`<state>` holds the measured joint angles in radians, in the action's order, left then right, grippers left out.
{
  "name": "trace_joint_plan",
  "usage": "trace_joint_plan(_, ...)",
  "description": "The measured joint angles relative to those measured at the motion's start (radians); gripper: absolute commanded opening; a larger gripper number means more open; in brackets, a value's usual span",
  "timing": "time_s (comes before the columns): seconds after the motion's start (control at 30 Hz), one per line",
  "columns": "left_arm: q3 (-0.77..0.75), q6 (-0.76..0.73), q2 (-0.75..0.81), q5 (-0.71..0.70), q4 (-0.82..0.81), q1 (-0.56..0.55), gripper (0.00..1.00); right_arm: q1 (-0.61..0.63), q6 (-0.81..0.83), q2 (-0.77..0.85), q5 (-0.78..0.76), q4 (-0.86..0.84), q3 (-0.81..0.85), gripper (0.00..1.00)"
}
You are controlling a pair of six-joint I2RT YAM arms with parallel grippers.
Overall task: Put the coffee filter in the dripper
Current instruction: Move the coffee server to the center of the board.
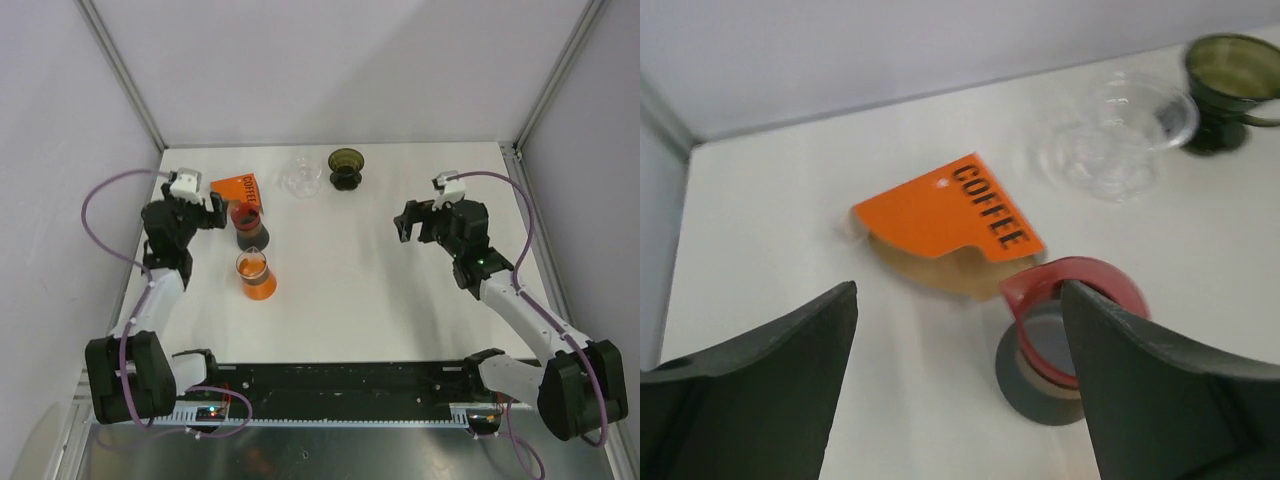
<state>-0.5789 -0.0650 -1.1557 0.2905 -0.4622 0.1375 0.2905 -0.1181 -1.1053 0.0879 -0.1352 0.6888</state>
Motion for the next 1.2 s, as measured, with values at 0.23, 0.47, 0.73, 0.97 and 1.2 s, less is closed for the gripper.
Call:
trace_joint_plan(0.23,-0.293,-0.269,0.023,0.264,0.591,-0.025,0.84,0.125,0.019,-0.001,-0.013,0.177,0.085,0.99)
trace_joint_plan(0.47,-0.315,-0.495,0.034,0.253,0.967,-0.151,0.84,0.184,0.036,-0.034,-0.032,0.291,0.092,0.99)
trace_joint_plan(0.73,-0.315,-0.618,0.015,0.206,1.104,-0.2,0.64,0.195,0.048,-0.062,-0.058,0.369,0.092,0.99)
trace_joint_plan(0.97,-0.315,-0.655,-0.061,0.161,1.124,-0.211,0.51,0.199,0.06,-0.079,-0.085,0.402,0.093,0.99)
trace_joint_plan(1.2,-0.331,-0.64,-0.111,0.146,1.131,-0.225,0.09,0.2,0.065,-0.083,-0.103,0.411,0.094,0.99)
